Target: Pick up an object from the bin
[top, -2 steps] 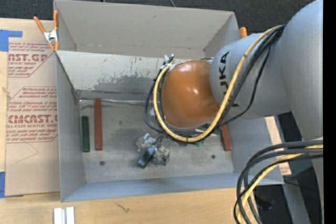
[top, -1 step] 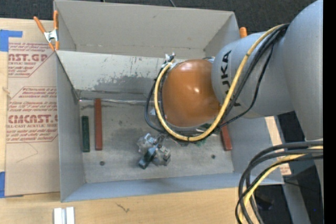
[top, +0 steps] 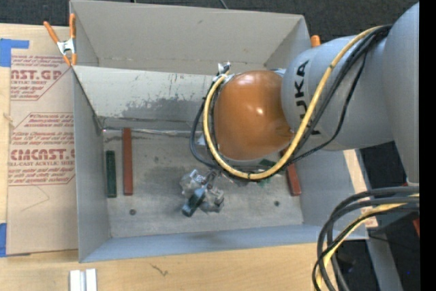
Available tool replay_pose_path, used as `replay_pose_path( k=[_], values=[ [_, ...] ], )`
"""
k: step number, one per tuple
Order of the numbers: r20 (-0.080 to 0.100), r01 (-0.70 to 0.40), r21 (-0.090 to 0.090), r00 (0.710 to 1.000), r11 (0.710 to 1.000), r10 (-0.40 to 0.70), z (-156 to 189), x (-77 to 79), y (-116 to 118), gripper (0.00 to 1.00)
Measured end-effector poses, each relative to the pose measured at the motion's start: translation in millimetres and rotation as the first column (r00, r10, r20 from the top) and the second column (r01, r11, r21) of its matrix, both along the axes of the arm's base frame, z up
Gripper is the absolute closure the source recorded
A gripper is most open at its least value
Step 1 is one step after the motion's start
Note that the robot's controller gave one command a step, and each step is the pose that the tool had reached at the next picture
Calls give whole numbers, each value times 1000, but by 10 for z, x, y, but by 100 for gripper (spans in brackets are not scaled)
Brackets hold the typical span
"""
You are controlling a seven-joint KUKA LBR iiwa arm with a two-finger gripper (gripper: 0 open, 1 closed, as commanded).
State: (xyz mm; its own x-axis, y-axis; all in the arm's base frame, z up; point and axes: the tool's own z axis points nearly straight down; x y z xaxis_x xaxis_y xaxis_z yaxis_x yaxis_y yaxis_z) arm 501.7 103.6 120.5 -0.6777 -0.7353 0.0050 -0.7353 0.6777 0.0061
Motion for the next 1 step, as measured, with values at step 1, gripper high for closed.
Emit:
replay_pose_path(
  k=[1],
  values=[
    [7,0,1,1000,1000,0,186,17,4,100]
  ],
)
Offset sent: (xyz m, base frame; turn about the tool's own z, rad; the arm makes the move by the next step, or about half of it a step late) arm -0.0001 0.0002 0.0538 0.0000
